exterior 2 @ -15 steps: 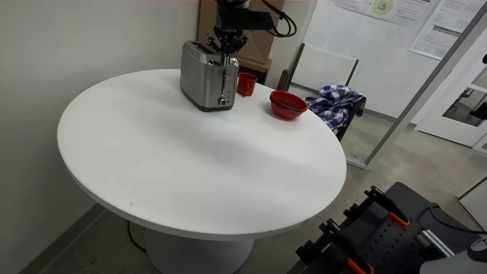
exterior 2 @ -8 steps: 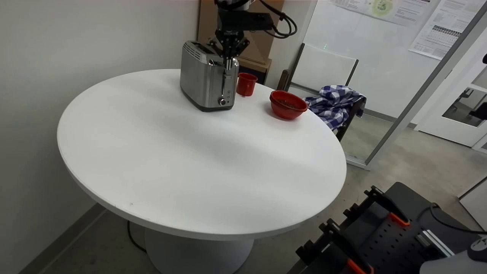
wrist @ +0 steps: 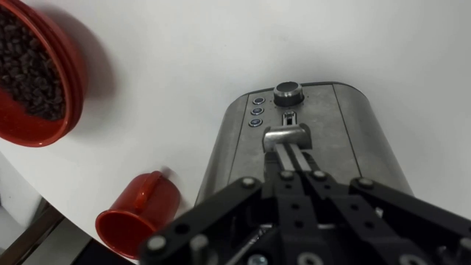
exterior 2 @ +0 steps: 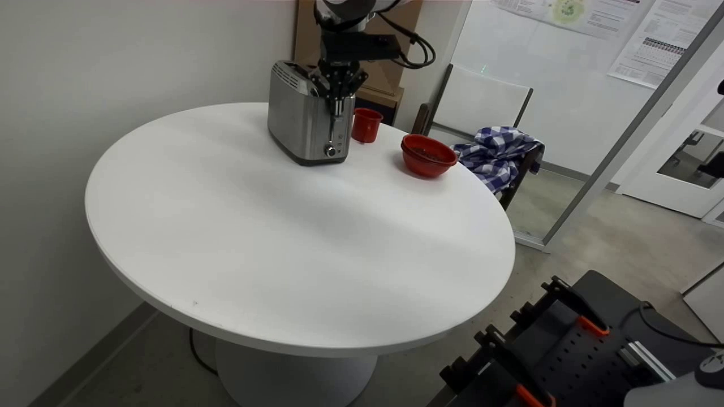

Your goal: Push the lever on the toaster downwards.

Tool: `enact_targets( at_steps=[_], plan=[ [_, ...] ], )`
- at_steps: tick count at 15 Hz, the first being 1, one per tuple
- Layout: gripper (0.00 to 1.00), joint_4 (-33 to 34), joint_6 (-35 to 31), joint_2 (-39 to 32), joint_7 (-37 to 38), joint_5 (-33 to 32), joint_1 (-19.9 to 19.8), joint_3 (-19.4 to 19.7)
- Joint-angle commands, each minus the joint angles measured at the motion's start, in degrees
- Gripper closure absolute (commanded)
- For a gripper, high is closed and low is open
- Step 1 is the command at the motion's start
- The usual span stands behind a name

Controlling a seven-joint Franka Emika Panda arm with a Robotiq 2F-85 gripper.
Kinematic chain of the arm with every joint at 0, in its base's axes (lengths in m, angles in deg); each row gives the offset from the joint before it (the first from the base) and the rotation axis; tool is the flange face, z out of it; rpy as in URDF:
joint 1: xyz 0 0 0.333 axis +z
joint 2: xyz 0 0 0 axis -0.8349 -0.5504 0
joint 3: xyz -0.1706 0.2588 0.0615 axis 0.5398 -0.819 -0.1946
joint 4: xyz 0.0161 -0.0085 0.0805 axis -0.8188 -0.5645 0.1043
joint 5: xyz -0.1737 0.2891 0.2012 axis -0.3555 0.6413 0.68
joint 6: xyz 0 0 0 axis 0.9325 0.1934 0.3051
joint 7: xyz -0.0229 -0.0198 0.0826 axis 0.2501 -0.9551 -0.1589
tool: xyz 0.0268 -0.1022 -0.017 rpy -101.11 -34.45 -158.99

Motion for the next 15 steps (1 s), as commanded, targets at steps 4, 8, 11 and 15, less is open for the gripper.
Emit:
enact_targets(
  at_steps=[4,8,11,15],
  plan=[
    [1.0,2.1,-0.4,-4.7,-1.5,2.8,-0.1,0.8],
    [1.0,2.1,-0.4,-6.9,-1.6,3.0,-0.1,1.3],
    [1.0,2.0,-0.3,-7.9,-1.7,2.6,0.2,1.6],
    [1.0,1.3,-0.6,-7.9,-1.8,2.0,1.0,1.7]
  ],
)
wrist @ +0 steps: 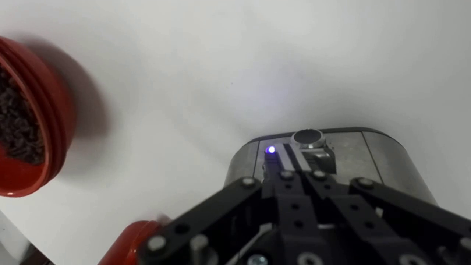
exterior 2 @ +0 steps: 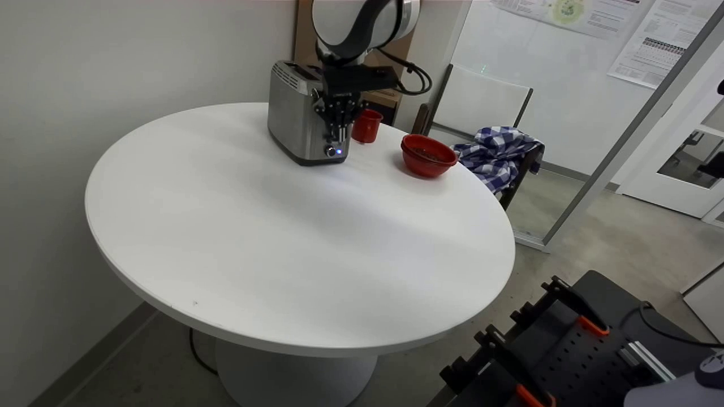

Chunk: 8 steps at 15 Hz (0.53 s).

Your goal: Push the lever on the toaster downwards.

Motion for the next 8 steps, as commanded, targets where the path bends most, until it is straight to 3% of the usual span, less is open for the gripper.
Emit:
enact_targets(
  at_steps=[1,8],
  plan=[
    [1.0,0.5,-0.5,-2.8,-1.6,0.8,1.2,0.7],
    [1.0,0.0,-0.3,-3.1,-1.9,0.3,2.0,0.8]
  ],
)
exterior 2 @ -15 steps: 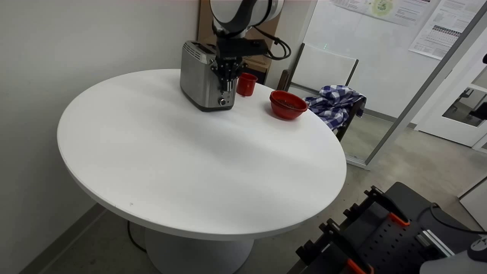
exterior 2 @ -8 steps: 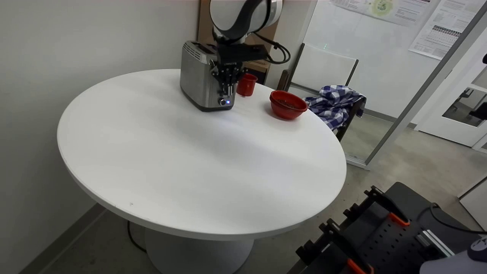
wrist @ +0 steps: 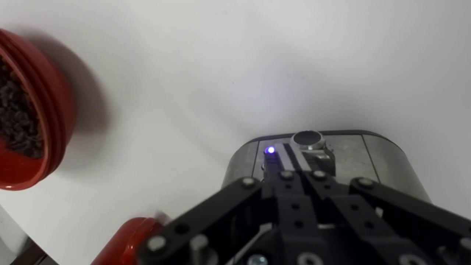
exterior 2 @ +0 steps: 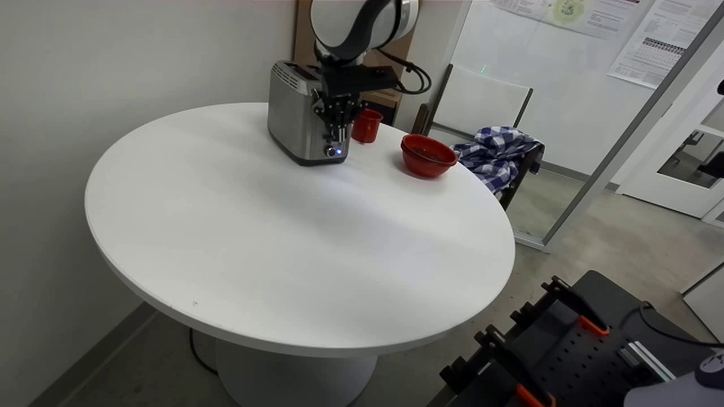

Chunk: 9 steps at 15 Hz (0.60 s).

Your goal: Push the lever on the toaster downwards.

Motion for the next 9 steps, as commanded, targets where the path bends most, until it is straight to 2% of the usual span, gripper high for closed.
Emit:
enact_targets(
  at_steps=[1,2,3,4,5,9],
  plan=[
    [1.0,0.6,0.0,-2.8,-0.8,1.0,1.5,0.2],
    [1.0,0.9,0.5,-2.6,-0.4,1.1,1.7,0.4],
    [0.74,1.7,1.8,-2.0,-0.4,1.9,1.6,0.1],
    [0.73,2.0,2.3,-1.7,-0.2,2.3,1.6,0.0],
    [0.68,2.3,3.0,-0.9,-0.2,3.3,1.5,-0.4],
    [0.37,1.1,4.4,2.1,-1.0,6.5,1.2,-1.8]
  ],
)
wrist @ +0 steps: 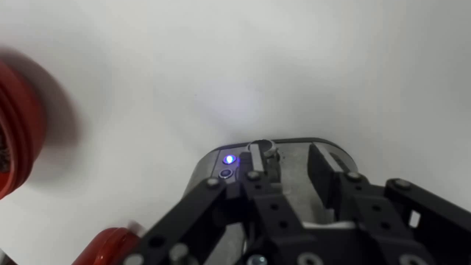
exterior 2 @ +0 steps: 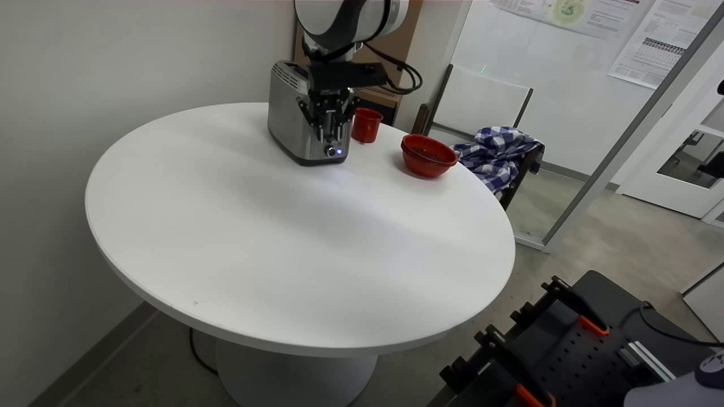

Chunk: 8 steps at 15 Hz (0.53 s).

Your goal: Push the lever on the toaster downwards.

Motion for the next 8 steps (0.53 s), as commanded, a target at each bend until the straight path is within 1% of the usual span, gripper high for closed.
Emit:
enact_targets(
  at_steps=[1,4,5,6,8],
  plan=[
    [0.31,-0.2,2.7,2.5,-1.3,3.8,-0.2,-1.2],
    [0.08,-2.4,4.5,6.4,-1.6,5.8,-0.5,-1.8],
    [0.02,-3.3,5.7,8.1,-2.0,6.2,-0.7,-1.9],
    [0.0,-4.8,7.5,10.4,-3.3,6.4,-1.0,-2.3],
    [0.0,-7.5,10.2,14.5,-5.7,6.3,-1.4,-2.9]
  ],
)
